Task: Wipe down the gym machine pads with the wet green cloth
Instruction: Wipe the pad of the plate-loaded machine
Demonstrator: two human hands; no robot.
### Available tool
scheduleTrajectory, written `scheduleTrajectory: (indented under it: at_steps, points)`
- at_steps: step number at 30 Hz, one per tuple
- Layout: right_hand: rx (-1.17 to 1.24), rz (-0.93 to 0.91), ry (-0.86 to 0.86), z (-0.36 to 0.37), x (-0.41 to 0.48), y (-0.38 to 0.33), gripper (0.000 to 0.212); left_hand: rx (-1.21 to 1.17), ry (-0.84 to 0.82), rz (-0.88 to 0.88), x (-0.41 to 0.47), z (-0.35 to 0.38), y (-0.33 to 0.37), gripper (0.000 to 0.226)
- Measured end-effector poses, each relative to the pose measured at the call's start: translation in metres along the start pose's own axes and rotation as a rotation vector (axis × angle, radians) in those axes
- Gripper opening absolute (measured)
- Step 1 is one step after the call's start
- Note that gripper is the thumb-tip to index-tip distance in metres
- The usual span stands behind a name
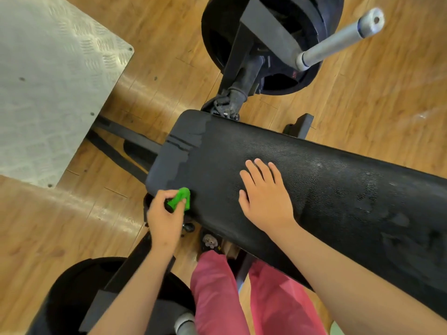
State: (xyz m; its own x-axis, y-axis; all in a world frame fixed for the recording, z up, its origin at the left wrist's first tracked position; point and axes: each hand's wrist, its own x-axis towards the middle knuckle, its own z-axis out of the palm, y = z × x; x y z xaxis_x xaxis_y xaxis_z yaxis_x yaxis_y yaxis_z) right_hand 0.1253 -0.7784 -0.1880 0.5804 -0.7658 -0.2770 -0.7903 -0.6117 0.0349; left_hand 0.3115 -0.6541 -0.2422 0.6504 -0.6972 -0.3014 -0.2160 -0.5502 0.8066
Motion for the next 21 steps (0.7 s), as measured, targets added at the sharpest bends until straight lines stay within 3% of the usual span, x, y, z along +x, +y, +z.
scheduleTrajectory:
  at_steps: [3,9,17,21]
  points:
    - [-0.010,-0.005,0.013,0.001,0.000,0.001,0.050,-0.078,-0.070,0.017,-0.038,0.009,0.010,0.022]
    - [-0.016,-0.012,0.003,0.001,0.001,0.001,0.050,-0.128,-0.021,-0.018,-0.044,0.013,0.009,0.020]
    - [-0.013,-0.009,-0.001,0.000,0.000,0.000,0.049,-0.138,0.322,-0.290,0.005,0.005,-0.021,0.018]
    - [-0.007,-0.004,-0.007,-0.001,0.000,0.000,0.048,-0.118,0.362,-0.384,0.036,-0.002,-0.030,0.017]
